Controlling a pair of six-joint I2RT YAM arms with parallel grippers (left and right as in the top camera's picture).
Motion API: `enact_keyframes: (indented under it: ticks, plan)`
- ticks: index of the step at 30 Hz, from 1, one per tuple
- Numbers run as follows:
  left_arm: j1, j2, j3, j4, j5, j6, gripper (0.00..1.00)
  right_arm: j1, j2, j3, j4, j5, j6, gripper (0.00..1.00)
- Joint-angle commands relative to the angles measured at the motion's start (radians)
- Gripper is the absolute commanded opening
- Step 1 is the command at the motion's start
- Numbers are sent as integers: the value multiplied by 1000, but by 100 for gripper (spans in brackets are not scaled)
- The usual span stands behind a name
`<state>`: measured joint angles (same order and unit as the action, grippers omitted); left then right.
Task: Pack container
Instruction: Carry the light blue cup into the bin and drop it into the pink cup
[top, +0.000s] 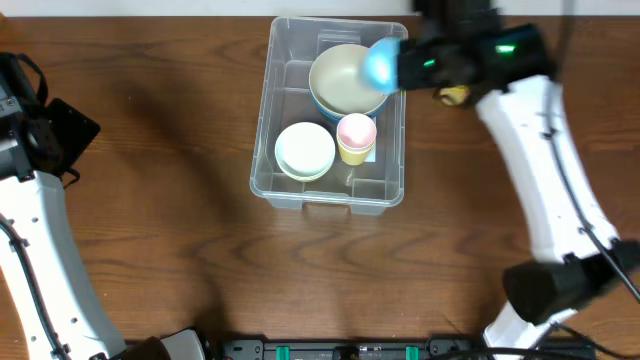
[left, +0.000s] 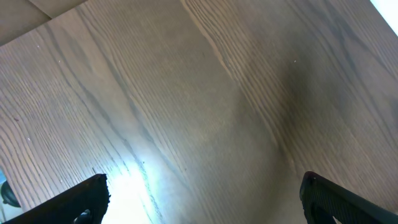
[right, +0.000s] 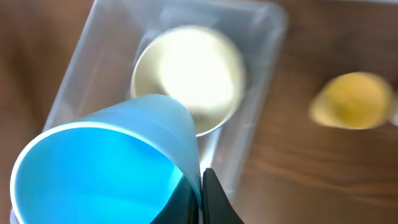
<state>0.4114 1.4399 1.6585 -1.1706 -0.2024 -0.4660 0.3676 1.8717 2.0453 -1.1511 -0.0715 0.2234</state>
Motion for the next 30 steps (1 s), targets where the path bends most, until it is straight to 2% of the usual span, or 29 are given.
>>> enact_keyframes:
  ticks: [1,7,10,15,28,30]
  plan:
    - [5,0,14,-3,-12,13,98,72,55,-12,-36,16,11,1]
    - [5,0,14,-3,-12,13,98,134,122,-12,-74,31,16,1]
    - [5,0,14,-3,-12,13,98,132,141,-12,-95,122,50,1]
    - [5,0,14,-3,-12,13,98,121,143,-13,-85,140,6,1]
    - [5,0,14,-3,-12,13,98,104,144,-48,-94,223,0,1]
    - [5,0,14,-3,-12,13,98,104,144,-52,-84,206,-6,11]
